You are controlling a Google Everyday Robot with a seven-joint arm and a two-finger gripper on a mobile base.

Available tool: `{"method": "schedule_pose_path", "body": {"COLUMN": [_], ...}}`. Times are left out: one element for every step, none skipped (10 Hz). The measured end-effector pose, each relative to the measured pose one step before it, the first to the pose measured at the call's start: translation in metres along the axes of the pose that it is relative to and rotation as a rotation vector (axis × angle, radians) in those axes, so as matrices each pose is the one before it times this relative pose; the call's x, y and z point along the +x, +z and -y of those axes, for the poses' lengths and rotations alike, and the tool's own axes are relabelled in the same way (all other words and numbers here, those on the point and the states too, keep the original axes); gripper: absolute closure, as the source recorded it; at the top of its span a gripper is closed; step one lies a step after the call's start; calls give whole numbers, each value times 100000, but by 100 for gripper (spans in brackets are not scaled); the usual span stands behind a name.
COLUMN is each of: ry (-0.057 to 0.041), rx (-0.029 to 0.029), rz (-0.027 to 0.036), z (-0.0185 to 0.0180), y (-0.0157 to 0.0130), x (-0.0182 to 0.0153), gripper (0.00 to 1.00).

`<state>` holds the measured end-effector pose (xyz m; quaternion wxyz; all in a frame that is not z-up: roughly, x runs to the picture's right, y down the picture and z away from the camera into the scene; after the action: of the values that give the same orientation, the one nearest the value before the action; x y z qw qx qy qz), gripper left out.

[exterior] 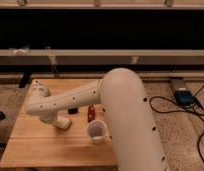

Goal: Wipe the white sponge on the table

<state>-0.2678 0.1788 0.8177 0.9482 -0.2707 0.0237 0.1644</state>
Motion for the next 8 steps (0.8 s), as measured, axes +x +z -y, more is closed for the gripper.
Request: {"method": "schedule_pose_path", "body": {"ry": [-98, -830, -1705, -1767, -2425, -2746, -2816, -1897], "rx": [807, -32, -681, -594, -1562, -1680, -1864, -1849], "rz": [71, 1043, 2057, 1845, 1640, 1227, 1343, 1086], "z": [777, 218, -99, 109, -393, -742, -1079, -1040], "y": [-66, -67, -72, -34, -57, -72, -130, -160], "x": [-724, -1072, -1302, -913, -642, -461, -496, -174], "gripper": [100, 100, 100, 100, 100, 98, 90, 79]}}
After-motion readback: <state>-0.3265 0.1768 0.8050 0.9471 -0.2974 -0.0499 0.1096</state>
